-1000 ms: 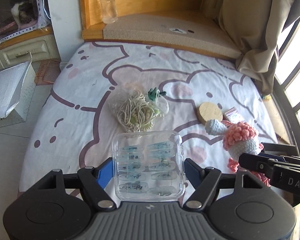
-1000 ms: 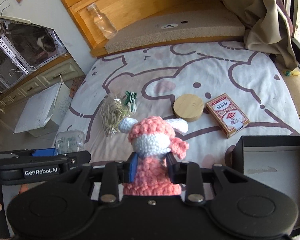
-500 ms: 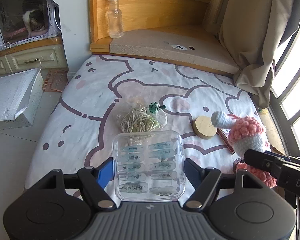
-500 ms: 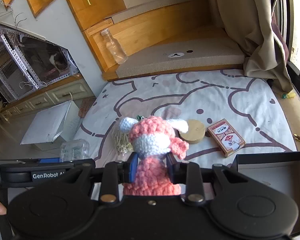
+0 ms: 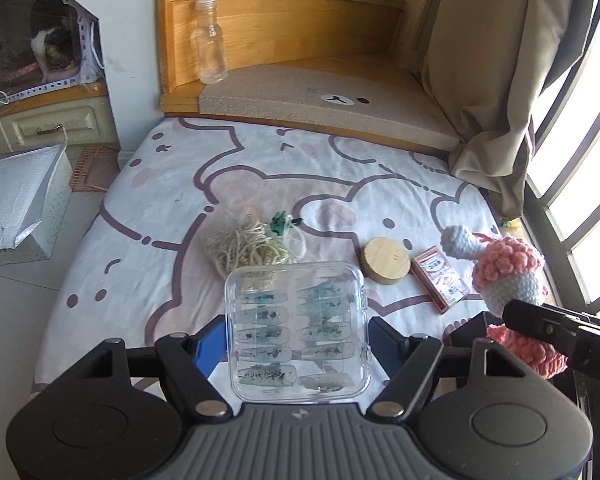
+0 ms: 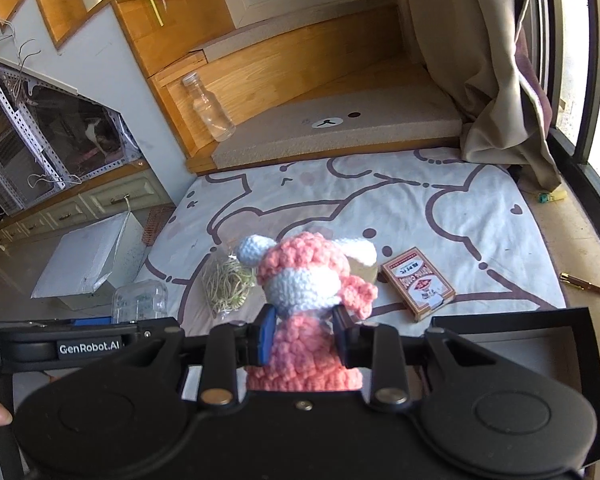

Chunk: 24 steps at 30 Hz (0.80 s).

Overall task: Organize objects
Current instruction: 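Carry the plastic box and bunny toward the open black box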

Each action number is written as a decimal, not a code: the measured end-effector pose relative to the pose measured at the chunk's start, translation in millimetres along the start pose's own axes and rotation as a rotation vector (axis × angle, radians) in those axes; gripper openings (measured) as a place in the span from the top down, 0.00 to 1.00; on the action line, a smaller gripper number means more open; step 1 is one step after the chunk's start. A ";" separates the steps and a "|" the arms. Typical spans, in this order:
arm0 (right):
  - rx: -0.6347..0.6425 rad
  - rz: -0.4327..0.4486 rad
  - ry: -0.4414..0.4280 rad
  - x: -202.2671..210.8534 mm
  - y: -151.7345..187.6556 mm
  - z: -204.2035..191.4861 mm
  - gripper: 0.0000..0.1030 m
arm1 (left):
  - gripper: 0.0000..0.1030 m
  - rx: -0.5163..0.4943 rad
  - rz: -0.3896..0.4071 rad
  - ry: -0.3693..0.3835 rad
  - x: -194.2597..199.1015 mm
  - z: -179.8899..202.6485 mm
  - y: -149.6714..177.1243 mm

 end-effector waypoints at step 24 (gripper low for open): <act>-0.125 0.033 0.196 44.9 17.2 139.1 0.69 | 0.27 -0.095 -0.082 0.244 -22.0 150.5 28.4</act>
Point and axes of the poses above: each gripper's, at about its wrist camera, not at the fingertips, and x roughly against the way its jaws point, z to its right, y to its underside, the point moved 4 cm from there along -x, roughly the way its jaws point, and after that the axes turned 10 degrees about z, right-handed, at the moved point
